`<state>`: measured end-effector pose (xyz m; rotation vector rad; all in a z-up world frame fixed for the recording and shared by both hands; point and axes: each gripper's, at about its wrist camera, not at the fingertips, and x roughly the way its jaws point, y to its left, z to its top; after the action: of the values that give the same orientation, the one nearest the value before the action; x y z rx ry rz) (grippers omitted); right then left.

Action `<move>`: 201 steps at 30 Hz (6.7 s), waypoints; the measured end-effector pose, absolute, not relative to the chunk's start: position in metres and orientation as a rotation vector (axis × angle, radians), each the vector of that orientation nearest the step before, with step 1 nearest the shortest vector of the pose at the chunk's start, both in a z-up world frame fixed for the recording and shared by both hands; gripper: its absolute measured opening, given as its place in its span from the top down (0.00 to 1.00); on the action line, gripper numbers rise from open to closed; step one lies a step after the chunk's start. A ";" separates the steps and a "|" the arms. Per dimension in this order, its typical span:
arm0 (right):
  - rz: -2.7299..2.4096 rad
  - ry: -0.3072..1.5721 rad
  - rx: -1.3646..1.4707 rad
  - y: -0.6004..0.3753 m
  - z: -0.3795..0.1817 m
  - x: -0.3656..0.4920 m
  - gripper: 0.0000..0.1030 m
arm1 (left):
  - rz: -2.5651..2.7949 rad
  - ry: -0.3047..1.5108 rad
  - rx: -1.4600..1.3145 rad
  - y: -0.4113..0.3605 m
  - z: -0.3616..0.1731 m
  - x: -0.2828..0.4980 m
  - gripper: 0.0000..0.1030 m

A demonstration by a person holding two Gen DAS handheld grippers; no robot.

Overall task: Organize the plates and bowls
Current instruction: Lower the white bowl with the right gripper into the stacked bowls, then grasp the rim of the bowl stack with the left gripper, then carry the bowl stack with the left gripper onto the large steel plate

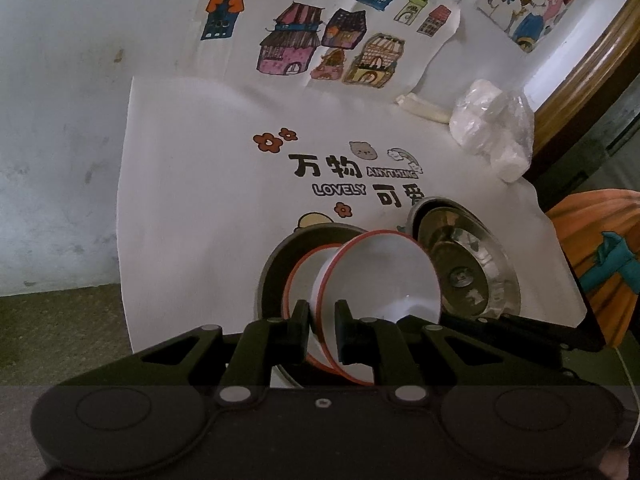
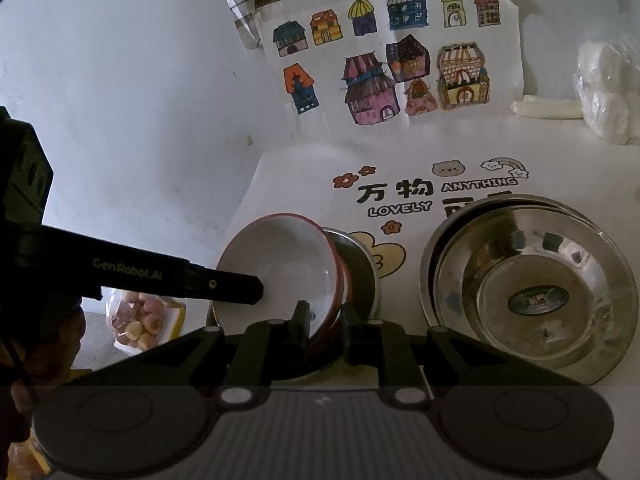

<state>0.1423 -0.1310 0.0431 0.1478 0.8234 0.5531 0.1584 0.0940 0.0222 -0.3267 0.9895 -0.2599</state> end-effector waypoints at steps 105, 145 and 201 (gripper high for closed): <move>0.507 1.049 0.138 -0.134 0.036 0.156 0.40 | -0.247 0.944 0.158 0.114 0.010 0.177 0.04; 0.537 1.215 0.219 -0.116 0.022 0.180 0.63 | -0.363 0.983 -0.054 0.108 0.000 0.183 0.90; 0.381 1.074 0.350 -0.251 0.062 0.200 0.66 | -0.545 0.910 -0.113 -0.025 0.043 0.245 0.94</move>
<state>0.1996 -0.2514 0.0617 0.3503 1.0740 0.3811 0.2454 -0.0252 0.0433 -0.1133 0.9099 -0.5446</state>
